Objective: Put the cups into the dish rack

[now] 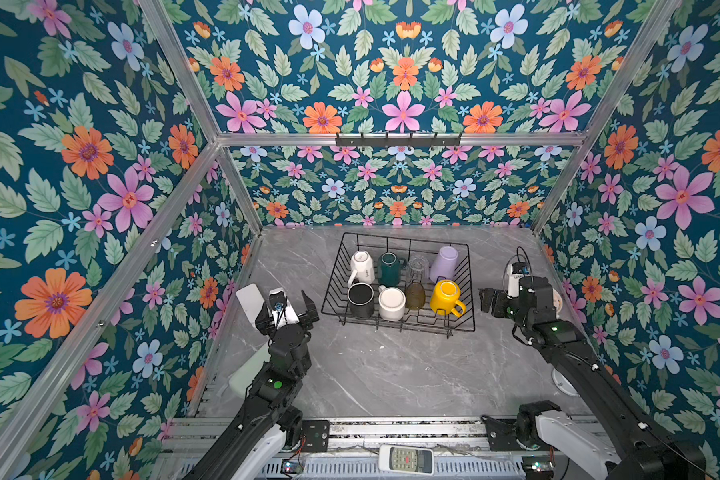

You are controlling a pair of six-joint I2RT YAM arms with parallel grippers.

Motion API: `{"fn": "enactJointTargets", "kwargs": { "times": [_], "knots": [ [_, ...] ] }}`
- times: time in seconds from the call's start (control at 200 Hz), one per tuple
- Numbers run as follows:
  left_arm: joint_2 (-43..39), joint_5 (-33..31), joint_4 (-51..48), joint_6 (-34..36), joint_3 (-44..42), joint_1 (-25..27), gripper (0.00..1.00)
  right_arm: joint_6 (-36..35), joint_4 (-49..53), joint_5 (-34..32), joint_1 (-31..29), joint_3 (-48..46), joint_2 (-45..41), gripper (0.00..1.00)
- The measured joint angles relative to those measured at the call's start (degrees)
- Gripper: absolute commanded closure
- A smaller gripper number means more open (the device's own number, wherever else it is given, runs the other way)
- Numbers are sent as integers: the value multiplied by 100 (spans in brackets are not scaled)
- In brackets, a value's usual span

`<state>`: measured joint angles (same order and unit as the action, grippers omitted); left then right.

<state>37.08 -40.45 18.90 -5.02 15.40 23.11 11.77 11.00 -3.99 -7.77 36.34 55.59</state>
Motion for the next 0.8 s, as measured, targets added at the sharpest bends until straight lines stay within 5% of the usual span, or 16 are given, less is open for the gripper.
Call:
{"fn": "enactJointTargets", "kwargs": {
  "times": [0.425, 0.8],
  "knots": [
    [2055, 1051, 2529, -94, -1040, -1412, 1, -492, -2815, -214, 671, -1364, 1058, 1],
    [3860, 1801, 4706, -28, -986, -1685, 1, -938, -4953, 17, 691, -1779, 2111, 1]
  ]
}}
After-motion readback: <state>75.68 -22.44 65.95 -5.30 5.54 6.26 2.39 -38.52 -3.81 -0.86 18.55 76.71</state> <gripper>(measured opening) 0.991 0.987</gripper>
